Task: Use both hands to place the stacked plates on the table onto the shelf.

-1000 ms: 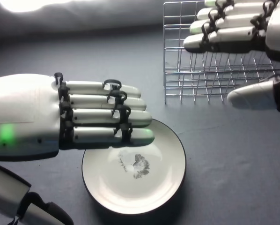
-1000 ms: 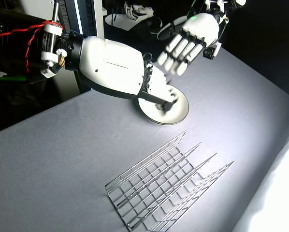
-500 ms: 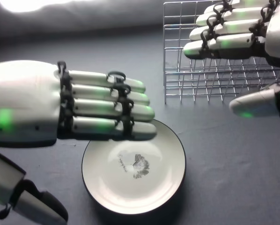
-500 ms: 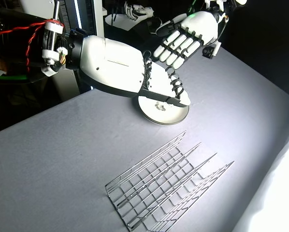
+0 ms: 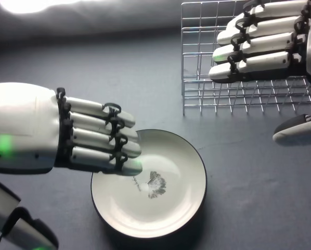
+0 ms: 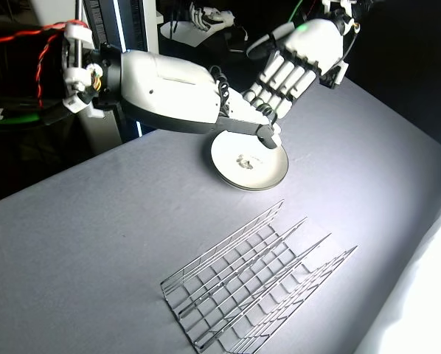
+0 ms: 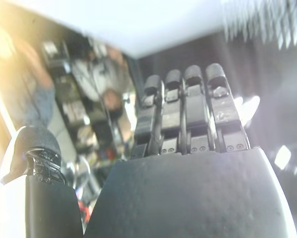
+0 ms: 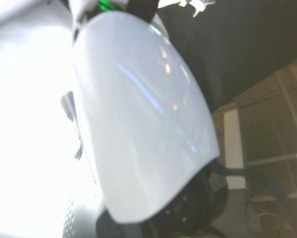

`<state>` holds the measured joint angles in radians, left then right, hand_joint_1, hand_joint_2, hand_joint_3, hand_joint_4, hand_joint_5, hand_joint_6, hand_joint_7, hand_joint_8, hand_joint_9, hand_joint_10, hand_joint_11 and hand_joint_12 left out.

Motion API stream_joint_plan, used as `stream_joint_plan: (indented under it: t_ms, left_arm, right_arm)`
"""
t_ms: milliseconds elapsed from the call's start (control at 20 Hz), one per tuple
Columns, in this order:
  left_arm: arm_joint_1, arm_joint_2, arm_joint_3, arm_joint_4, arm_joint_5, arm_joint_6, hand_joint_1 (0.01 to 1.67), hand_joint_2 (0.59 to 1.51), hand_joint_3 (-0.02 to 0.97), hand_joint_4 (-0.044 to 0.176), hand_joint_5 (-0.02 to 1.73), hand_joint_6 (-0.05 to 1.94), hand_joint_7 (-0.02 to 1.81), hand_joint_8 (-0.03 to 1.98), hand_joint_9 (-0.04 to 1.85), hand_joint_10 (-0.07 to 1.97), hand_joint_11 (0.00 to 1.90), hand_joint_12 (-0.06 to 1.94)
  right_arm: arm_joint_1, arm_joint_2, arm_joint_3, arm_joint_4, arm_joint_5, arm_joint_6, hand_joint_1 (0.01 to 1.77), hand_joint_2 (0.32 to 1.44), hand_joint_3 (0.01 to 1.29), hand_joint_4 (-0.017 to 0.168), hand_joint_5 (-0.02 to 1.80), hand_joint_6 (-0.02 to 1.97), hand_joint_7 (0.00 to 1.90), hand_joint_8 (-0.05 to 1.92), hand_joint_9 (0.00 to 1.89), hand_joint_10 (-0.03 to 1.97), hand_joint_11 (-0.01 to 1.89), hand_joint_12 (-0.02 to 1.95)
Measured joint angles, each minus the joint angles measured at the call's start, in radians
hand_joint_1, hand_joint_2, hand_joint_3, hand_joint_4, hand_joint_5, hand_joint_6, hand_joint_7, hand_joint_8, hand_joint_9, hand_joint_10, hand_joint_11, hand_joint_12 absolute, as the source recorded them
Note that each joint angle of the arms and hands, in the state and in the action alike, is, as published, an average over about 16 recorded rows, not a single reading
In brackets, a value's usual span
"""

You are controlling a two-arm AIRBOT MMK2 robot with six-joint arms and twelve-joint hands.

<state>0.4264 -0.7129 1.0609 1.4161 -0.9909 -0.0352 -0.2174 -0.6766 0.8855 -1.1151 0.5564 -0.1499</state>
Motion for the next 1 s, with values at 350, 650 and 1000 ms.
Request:
stream_joint_plan:
  t_ms: [350,650,1000]
  left_arm:
    - [0.033,-0.010,0.020,0.106,0.001,-0.005,0.02,1.064,0.013,-0.002,0.10,0.00,0.10,0.00,0.09,0.00,0.03,0.16]
    - [0.073,-0.036,0.035,0.178,0.006,-0.001,0.02,1.066,0.013,-0.002,0.07,0.00,0.08,0.00,0.07,0.00,0.02,0.16]
    - [0.115,-0.082,0.053,0.223,0.048,0.003,0.02,1.069,0.012,-0.001,0.08,0.00,0.08,0.00,0.07,0.00,0.03,0.14]
  right_arm:
    - [-0.011,-0.001,0.012,-0.010,0.032,-0.016,0.07,1.20,0.01,0.004,0.21,0.02,0.19,0.01,0.12,0.01,0.02,0.36]
    - [-0.012,-0.001,0.013,-0.011,0.034,-0.026,0.07,1.19,0.01,0.004,0.19,0.02,0.16,0.01,0.11,0.01,0.02,0.33]
    - [-0.013,-0.001,0.013,-0.010,0.037,-0.032,0.10,1.17,0.01,0.004,0.17,0.02,0.15,0.01,0.10,0.01,0.02,0.33]
